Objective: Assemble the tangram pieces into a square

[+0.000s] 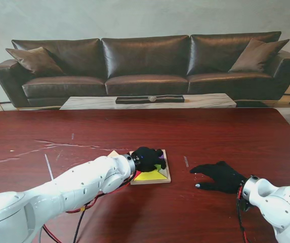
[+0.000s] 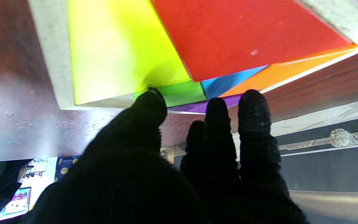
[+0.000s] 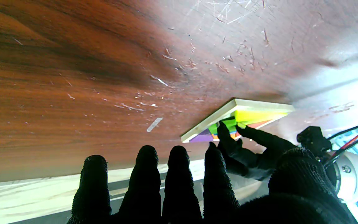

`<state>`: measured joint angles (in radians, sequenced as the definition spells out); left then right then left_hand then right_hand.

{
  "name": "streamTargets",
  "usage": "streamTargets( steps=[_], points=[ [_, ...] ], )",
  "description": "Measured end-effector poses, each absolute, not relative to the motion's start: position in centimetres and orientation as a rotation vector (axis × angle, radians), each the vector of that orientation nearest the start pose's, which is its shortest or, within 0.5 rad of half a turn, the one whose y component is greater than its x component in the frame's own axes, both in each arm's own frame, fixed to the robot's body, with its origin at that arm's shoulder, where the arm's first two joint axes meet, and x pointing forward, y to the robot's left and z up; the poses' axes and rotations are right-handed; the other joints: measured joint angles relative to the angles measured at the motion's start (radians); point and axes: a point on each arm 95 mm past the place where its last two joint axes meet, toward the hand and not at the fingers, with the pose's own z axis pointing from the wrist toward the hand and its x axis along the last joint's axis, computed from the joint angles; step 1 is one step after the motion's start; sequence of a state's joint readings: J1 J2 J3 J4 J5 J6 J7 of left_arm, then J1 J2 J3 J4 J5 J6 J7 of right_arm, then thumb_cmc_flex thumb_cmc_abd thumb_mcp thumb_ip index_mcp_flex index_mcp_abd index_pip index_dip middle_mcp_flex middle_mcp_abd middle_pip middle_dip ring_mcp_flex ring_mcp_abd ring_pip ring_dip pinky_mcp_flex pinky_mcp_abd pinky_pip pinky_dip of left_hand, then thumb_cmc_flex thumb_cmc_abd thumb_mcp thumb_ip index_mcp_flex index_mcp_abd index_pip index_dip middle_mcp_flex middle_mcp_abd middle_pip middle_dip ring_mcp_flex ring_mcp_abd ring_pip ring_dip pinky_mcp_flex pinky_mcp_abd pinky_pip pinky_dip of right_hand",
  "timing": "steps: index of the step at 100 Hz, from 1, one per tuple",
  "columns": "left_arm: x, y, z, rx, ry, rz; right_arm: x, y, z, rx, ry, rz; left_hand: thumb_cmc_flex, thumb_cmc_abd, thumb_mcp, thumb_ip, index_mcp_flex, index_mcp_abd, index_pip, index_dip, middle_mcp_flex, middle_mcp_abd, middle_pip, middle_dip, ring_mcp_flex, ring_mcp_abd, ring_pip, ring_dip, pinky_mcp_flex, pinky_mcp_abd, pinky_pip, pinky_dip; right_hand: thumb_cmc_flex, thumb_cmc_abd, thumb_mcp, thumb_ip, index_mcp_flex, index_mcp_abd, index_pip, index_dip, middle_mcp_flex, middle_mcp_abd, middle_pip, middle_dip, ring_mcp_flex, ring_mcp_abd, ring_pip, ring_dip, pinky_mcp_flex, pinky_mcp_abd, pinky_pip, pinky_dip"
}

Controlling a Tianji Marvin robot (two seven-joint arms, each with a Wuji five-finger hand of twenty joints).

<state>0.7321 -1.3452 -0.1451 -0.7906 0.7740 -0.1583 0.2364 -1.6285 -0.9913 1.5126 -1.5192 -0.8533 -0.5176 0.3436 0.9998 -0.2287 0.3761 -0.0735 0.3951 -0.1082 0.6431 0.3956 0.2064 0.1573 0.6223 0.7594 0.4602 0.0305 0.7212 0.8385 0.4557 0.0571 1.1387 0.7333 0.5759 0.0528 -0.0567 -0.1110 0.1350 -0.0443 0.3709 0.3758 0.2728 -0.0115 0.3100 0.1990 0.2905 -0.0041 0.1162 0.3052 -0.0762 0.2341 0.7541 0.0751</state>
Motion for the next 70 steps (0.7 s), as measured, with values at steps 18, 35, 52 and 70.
streamTargets(
  steps=[18,35,52,70],
  points=[
    [49.64,-17.24,-37.76,-0.606,2.111,-1.479,38.61,-11.05,-33.34,1.274,1.922,1.439,-0.045,-0.016,0.074,0.000,-0.054,0.050,-0.047,0.003,0.000,0.000,0.019,0.008,0.000,-0.008,0.003,0.010,0.009,0.000,0.010,0.000,0.000,0.000,0.000,0.000,0.000,0.000,0.000,0.000,0.000,0.000,0.000,0.000,0.000,0.000,0.000,0.000,0.000,0.000,0.000,0.000],
    [49.83,-17.22,-37.61,-0.606,2.066,-1.504,38.63,-11.04,-33.36,1.274,1.922,1.439,-0.043,-0.005,0.072,0.000,-0.097,0.101,-0.048,0.030,0.000,0.000,0.031,0.011,0.000,-0.009,0.017,0.019,0.023,0.000,0.021,0.000,0.000,0.000,0.000,0.000,0.000,0.000,0.000,0.000,0.000,0.000,0.000,0.000,0.000,0.000,0.000,0.000,0.000,0.000,0.000,0.000],
    [49.95,-17.42,-37.86,-0.608,2.066,-1.498,38.61,-11.14,-33.33,1.274,1.920,1.438,-0.043,-0.004,0.064,0.000,-0.123,0.146,-0.050,0.036,0.000,0.000,0.031,0.011,0.000,-0.010,0.027,0.019,0.024,-0.001,0.027,0.000,0.000,0.000,0.000,0.000,0.000,0.000,0.000,0.000,0.000,0.000,0.000,0.000,0.000,0.000,0.000,0.000,0.000,0.000,0.000,0.000],
    [49.92,-17.53,-37.97,-0.615,2.071,-1.496,38.53,-11.34,-33.30,1.275,1.916,1.433,-0.096,-0.005,0.066,0.000,-0.133,0.186,-0.072,0.039,0.000,0.000,0.031,0.011,0.000,-0.016,0.027,0.019,0.023,-0.006,0.027,0.000,0.000,0.000,0.000,0.000,0.000,0.000,0.000,0.000,0.000,0.000,0.000,0.000,0.000,0.000,0.000,0.000,0.000,0.000,0.000,0.000]
  ],
)
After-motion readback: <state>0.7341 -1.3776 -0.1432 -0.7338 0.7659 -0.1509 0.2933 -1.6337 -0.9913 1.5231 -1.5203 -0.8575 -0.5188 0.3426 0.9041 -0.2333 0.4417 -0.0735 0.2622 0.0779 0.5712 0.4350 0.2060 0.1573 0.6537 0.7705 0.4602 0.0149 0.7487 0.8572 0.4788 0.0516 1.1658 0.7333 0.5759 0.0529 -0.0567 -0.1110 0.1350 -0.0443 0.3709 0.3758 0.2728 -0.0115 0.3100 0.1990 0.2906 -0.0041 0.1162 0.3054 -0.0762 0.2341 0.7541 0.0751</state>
